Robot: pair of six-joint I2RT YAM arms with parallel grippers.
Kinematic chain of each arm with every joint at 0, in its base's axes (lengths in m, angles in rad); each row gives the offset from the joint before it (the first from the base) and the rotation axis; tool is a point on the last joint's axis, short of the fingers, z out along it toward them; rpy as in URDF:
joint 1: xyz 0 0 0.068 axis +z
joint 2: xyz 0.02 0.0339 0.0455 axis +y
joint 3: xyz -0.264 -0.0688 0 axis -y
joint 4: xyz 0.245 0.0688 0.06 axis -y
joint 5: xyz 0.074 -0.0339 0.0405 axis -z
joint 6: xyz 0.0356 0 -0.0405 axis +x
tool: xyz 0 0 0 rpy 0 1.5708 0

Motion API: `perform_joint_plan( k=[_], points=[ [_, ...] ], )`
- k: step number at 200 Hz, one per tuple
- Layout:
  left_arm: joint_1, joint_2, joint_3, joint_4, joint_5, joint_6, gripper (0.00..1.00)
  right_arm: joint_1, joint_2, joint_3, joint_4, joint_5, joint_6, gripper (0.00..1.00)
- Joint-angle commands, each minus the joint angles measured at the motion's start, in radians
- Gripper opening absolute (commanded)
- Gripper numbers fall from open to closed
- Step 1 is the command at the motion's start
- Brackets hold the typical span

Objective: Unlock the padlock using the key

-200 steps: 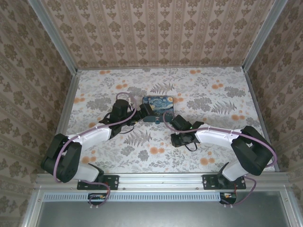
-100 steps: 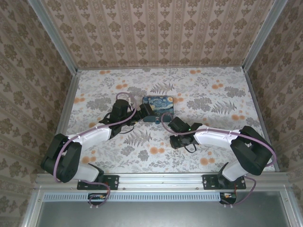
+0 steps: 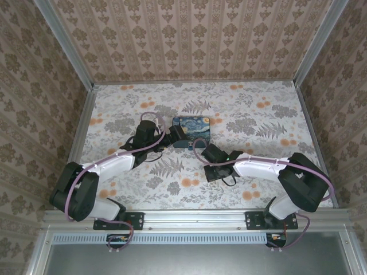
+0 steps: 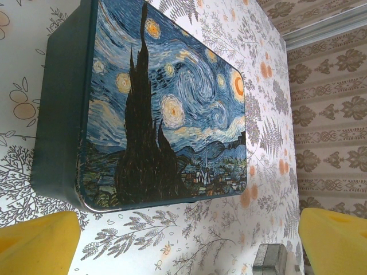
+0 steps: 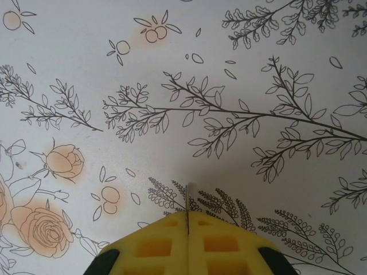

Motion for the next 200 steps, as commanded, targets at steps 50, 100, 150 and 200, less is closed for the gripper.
perform_joint_plan(
  k=[50,100,150,200],
  points=[
    [-0.005,-0.058,0.018,0.010,0.008,0.002,1.00,-0.074,-0.233,0.100,-0.064,-0.110,0.004,0.00],
    [-0.016,-0.051,0.011,0.122,0.028,-0.192,1.00,-0.144,-0.290,0.153,0.090,-0.256,0.096,0.00],
    [-0.054,0.030,-0.034,0.431,0.012,-0.542,0.91,-0.180,-0.284,0.175,0.276,-0.280,0.212,0.00],
    [-0.134,0.154,-0.040,0.710,-0.065,-0.735,0.82,-0.190,-0.261,0.182,0.403,-0.238,0.287,0.00]
  ],
)
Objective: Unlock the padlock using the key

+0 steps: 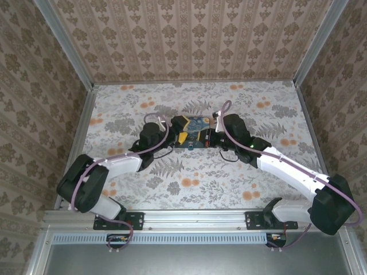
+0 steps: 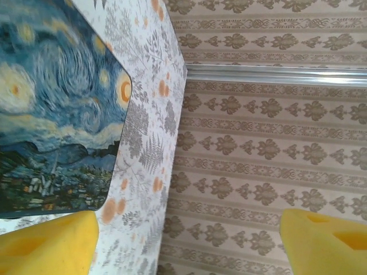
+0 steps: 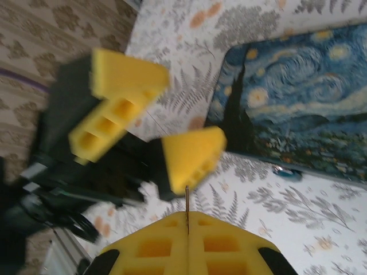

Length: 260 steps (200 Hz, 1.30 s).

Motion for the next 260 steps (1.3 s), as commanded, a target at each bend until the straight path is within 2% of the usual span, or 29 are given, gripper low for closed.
perform_joint_plan(
  k=[1,84,211,260],
  points=[
    [-0.039,0.041,-0.002,0.206,-0.050,-0.146,0.82,-0.006,0.010,0.037,0.103,0.011,0.062,0.00],
    [-0.125,0.208,0.043,0.494,-0.159,-0.289,0.76,-0.008,0.040,0.027,0.178,0.042,0.102,0.00],
    [-0.139,0.183,0.047,0.506,-0.185,-0.315,0.69,-0.057,0.063,-0.098,0.310,0.065,0.130,0.00],
    [-0.139,0.180,0.030,0.505,-0.200,-0.309,0.60,-0.066,0.054,-0.112,0.312,0.063,0.132,0.00]
  ],
)
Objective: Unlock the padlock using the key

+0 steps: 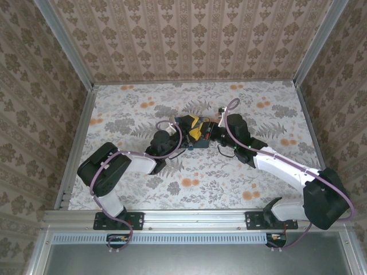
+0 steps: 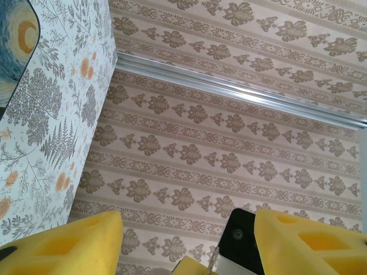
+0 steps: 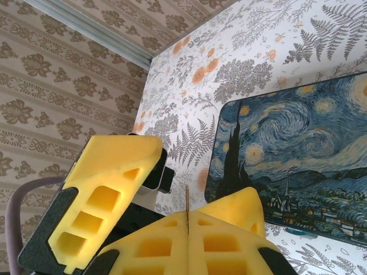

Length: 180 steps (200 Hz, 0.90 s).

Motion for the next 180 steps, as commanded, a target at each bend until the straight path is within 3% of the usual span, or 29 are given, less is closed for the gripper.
perform_joint_plan(
  k=[1,35,180],
  points=[
    [-0.008,-0.027,0.008,0.059,-0.024,0.003,0.60,-0.009,-0.007,-0.018,0.024,0.018,0.008,0.00],
    [-0.007,-0.027,0.002,0.060,-0.026,0.010,0.55,-0.016,-0.005,-0.025,0.029,0.016,0.011,0.00],
    [-0.008,-0.001,-0.017,0.059,-0.042,0.009,0.50,-0.018,0.001,-0.033,0.109,-0.054,0.072,0.00]
  ],
)
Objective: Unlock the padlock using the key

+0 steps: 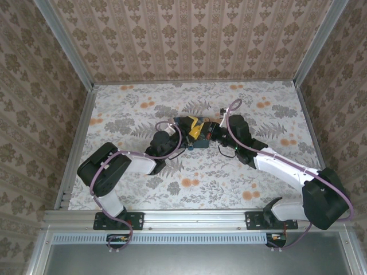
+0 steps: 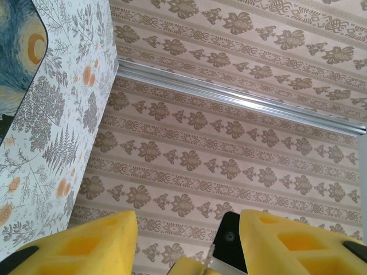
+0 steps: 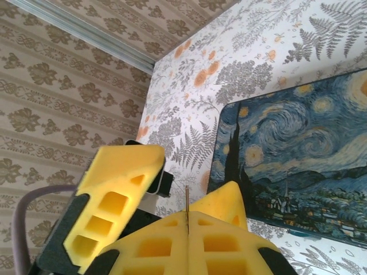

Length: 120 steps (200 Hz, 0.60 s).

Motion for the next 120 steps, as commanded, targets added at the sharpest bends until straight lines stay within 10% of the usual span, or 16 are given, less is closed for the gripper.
perform_joint_plan(
  k=[1,120],
  points=[
    [-0.007,-0.001,-0.009,0.056,-0.018,0.011,0.50,-0.005,0.001,-0.007,0.052,-0.036,0.032,0.00],
    [-0.009,-0.004,-0.017,0.056,-0.033,0.016,0.22,-0.005,-0.004,-0.032,0.077,-0.046,0.050,0.00]
  ],
)
